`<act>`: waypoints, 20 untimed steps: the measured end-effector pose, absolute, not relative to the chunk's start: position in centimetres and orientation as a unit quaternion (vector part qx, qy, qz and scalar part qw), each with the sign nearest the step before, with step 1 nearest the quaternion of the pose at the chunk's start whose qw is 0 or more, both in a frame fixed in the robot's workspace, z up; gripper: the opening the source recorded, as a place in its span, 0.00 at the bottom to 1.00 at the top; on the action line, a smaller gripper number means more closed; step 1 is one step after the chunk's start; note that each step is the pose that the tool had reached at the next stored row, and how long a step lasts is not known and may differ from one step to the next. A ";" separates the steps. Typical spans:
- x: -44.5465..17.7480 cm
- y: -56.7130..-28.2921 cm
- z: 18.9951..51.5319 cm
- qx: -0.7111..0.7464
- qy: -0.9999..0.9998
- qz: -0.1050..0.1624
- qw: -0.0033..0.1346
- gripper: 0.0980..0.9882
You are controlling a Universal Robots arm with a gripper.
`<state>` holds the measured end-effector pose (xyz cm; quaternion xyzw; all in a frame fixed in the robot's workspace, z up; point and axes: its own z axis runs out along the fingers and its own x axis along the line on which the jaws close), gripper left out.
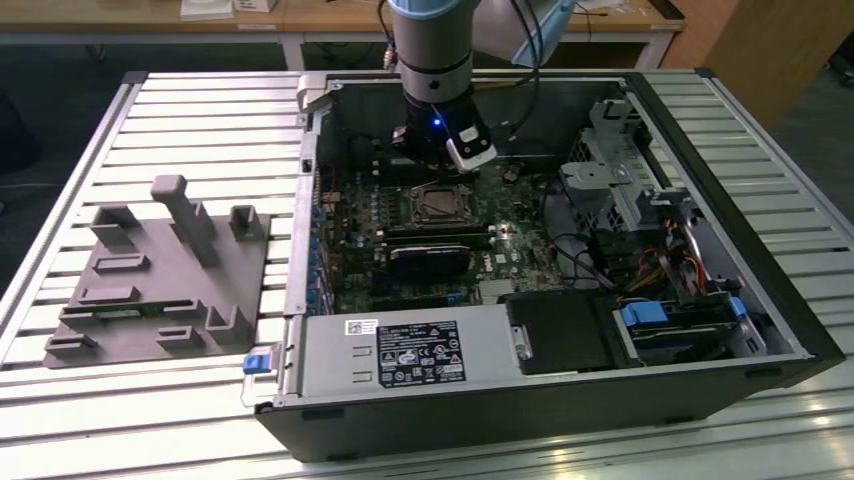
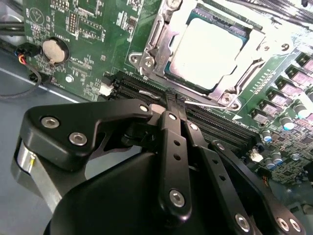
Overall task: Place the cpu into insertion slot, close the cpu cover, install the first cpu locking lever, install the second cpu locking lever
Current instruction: 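Install the first cpu locking lever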
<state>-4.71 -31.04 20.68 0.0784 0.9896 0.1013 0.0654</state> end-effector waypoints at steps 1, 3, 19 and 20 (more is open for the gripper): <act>-4.7 -31.0 20.7 0.079 0.990 0.101 0.065 0.01; -4.7 -31.0 20.7 0.079 0.990 0.101 0.065 0.01; -4.7 -30.6 20.6 0.092 0.990 0.086 0.070 0.01; -4.7 -30.6 20.6 0.094 0.989 0.086 0.070 0.01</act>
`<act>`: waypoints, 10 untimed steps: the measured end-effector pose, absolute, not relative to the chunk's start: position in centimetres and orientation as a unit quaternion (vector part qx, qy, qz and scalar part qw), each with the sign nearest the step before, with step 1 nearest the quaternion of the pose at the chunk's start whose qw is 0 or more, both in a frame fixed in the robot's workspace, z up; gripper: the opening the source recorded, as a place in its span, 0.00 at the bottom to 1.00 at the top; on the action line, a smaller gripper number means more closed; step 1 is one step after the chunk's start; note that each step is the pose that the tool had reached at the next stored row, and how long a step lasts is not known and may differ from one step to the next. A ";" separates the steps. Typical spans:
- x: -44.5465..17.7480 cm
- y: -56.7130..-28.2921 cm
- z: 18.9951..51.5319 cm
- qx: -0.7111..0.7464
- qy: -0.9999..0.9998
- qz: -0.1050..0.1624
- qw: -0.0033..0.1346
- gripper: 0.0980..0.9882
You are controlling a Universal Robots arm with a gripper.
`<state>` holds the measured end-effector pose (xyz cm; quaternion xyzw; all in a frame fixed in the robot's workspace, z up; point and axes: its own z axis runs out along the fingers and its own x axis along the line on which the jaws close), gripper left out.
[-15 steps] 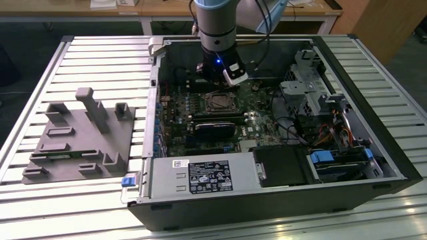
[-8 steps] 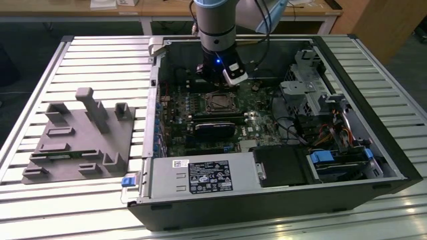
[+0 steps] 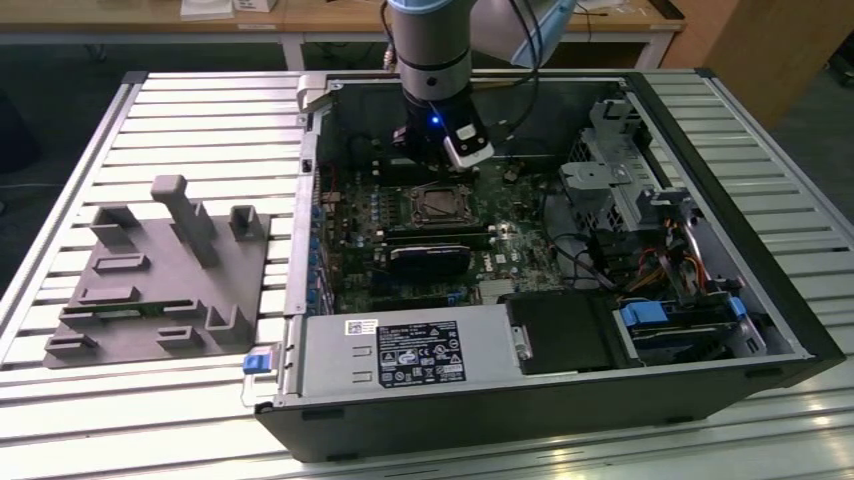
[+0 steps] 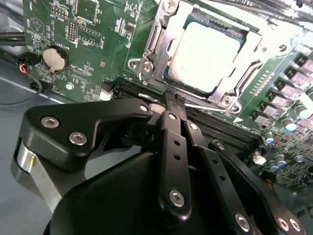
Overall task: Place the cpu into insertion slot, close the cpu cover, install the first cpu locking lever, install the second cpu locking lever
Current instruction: 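Install the first cpu locking lever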
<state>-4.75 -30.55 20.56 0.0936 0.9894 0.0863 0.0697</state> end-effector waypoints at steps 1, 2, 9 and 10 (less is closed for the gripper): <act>-4.7 -30.5 20.6 0.095 0.989 0.086 0.070 0.01; -4.7 -30.4 20.6 0.096 0.989 0.086 0.070 0.01; -4.7 -30.0 20.4 0.107 0.988 0.084 0.072 0.01; -4.7 -30.0 20.4 0.109 0.988 0.084 0.072 0.01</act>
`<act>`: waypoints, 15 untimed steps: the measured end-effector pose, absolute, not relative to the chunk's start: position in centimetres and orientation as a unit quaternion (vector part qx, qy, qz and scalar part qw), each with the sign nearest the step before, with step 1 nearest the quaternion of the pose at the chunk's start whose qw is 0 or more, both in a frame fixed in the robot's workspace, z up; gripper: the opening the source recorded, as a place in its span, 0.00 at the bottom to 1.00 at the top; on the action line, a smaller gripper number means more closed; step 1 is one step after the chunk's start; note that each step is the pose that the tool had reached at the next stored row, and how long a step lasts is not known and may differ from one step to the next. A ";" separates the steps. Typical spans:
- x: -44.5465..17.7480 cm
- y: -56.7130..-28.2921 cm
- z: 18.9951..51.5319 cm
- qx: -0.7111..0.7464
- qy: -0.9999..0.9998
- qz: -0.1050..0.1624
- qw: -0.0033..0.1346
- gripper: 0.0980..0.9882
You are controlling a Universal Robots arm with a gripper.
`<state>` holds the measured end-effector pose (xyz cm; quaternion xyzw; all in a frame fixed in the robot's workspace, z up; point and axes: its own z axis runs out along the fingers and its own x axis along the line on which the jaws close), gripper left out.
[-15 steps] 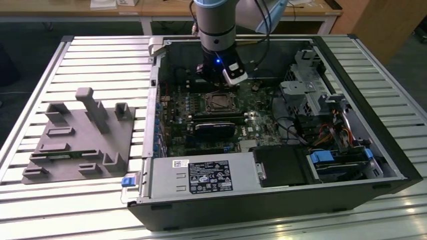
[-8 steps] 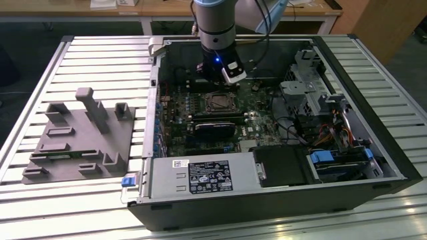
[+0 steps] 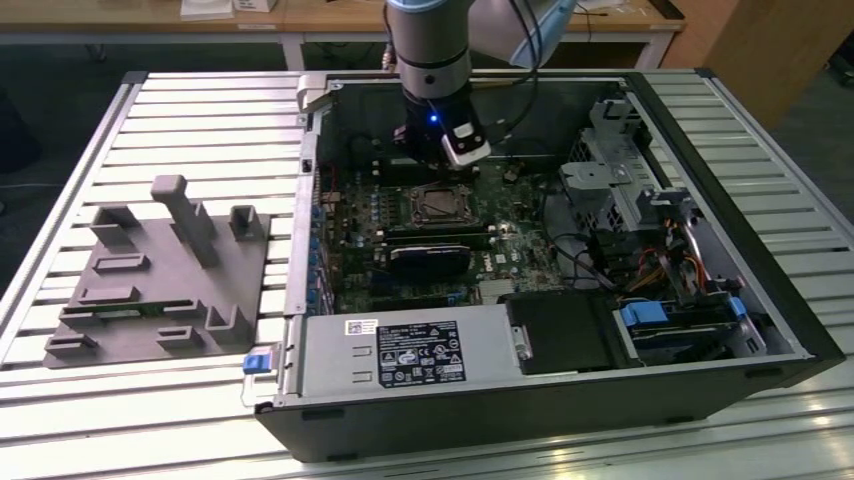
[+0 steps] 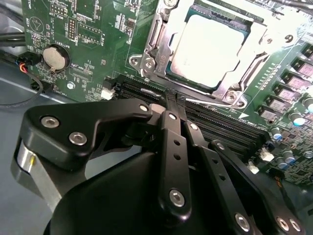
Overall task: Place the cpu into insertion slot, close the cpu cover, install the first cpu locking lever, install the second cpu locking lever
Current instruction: 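Install the first cpu locking lever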
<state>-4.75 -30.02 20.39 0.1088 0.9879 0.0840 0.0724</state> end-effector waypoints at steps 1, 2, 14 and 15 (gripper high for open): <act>-4.7 -30.0 20.4 0.111 0.988 0.084 0.074 0.01; -4.7 -30.0 20.3 0.113 0.987 0.084 0.075 0.01; -5.0 -29.6 20.1 0.131 0.984 0.083 0.085 0.01; -5.1 -29.6 20.1 0.132 0.984 0.083 0.085 0.01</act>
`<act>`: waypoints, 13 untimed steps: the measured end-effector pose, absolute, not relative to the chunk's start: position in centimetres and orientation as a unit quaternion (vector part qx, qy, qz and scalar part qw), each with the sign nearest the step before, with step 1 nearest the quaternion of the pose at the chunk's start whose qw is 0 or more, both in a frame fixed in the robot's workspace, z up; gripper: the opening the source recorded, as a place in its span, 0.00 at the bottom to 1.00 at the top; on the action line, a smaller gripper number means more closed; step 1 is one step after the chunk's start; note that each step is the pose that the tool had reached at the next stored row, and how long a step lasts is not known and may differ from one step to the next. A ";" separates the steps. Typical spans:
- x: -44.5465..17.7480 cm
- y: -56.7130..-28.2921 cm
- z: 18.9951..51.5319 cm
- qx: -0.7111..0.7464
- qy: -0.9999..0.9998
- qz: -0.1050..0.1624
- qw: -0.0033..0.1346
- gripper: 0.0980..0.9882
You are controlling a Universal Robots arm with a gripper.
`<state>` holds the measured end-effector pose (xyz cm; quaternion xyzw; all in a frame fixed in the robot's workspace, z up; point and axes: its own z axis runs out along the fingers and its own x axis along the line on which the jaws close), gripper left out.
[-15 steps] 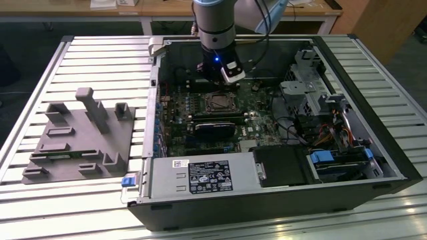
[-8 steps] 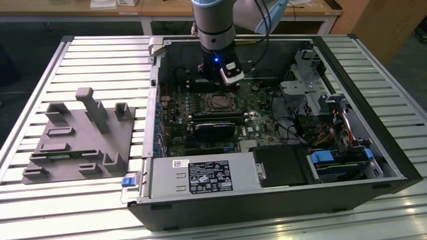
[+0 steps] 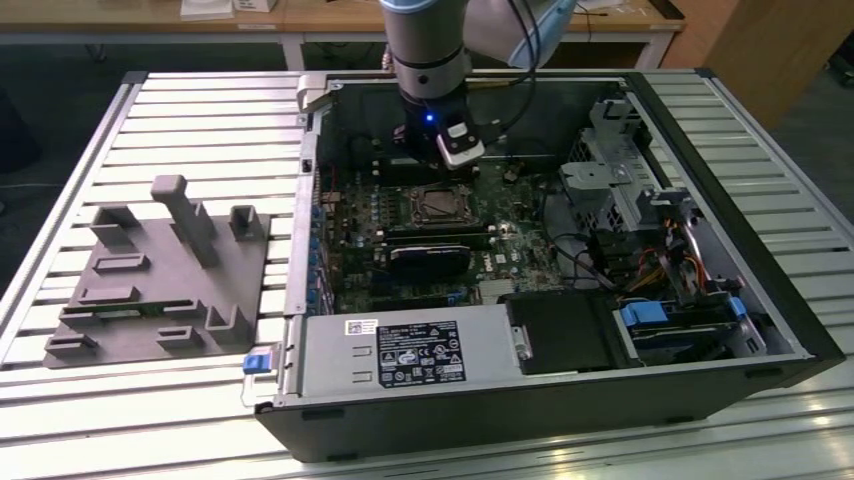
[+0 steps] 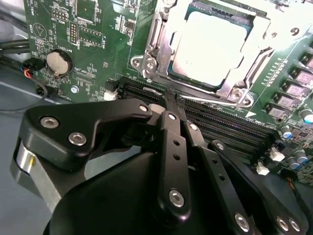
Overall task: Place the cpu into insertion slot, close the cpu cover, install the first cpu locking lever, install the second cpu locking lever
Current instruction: 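Install the first cpu locking lever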
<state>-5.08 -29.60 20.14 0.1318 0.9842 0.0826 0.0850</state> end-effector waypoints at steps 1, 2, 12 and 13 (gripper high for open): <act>-5.1 -29.6 20.1 0.133 0.984 0.083 0.086 0.01; -5.1 -29.6 20.1 0.134 0.984 0.083 0.086 0.01; -5.2 -29.6 19.5 0.147 0.981 0.082 0.096 0.01; -5.2 -29.6 19.5 0.147 0.981 0.082 0.096 0.01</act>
